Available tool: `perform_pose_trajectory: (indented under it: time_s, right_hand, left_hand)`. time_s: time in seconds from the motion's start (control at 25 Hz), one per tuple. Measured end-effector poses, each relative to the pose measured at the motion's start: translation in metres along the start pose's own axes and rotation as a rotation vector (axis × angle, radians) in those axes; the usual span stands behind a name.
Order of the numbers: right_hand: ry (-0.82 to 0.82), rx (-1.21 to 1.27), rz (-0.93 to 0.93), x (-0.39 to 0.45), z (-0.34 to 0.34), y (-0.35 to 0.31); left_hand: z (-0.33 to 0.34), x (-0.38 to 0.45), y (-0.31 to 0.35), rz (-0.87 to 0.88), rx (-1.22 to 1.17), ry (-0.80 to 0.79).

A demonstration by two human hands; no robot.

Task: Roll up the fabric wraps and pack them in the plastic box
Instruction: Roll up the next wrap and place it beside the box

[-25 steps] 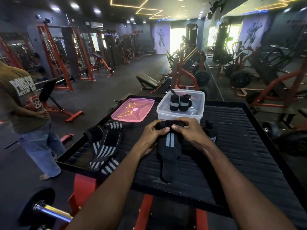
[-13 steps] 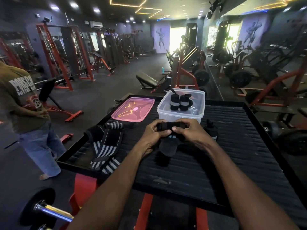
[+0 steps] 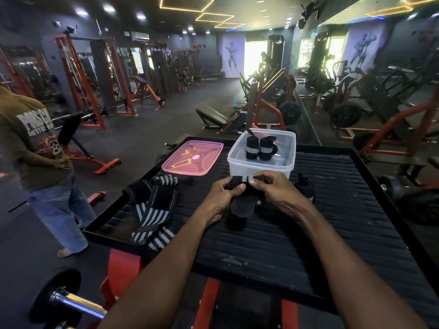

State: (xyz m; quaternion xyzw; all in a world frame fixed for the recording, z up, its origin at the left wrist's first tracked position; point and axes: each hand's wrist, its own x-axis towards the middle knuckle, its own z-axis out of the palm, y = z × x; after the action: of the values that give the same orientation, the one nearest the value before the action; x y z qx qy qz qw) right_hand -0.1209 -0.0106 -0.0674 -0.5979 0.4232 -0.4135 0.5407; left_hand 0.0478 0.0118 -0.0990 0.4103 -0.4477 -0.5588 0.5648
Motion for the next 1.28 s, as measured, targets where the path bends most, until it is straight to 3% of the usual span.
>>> perform_pose_trajectory:
  time_s: [0.2, 0.4, 0.6, 0.88, 1.16, 1.28]
  right_hand:
    - [0.045, -0.209, -0.198, 0.002, -0.005, 0.005]
    - [-0.016, -0.006, 0.005, 0.004, 0.005, 0.004]
    - [-0.011, -0.388, 0.153, 0.001, 0.013, 0.008]
    - [-0.074, -0.374, 0.172, -0.001, 0.016, 0.010]
    - [0.015, -0.279, -0.023, 0.005, 0.014, 0.015]
    - [-0.001, -0.268, -0.138, 0.006, 0.011, 0.017]
  left_hand:
    - [0.004, 0.004, -0.001, 0.004, -0.047, 0.030]
    - [0.002, 0.008, -0.003, 0.099, 0.077, 0.097]
    - [0.000, 0.009, -0.009, 0.045, 0.139, 0.085]
    - [-0.003, 0.007, -0.006, -0.004, 0.137, 0.034]
    - [0.003, 0.000, 0.007, -0.086, -0.096, 0.029]
    - [0.000, 0.000, 0.009, -0.122, -0.072, 0.047]
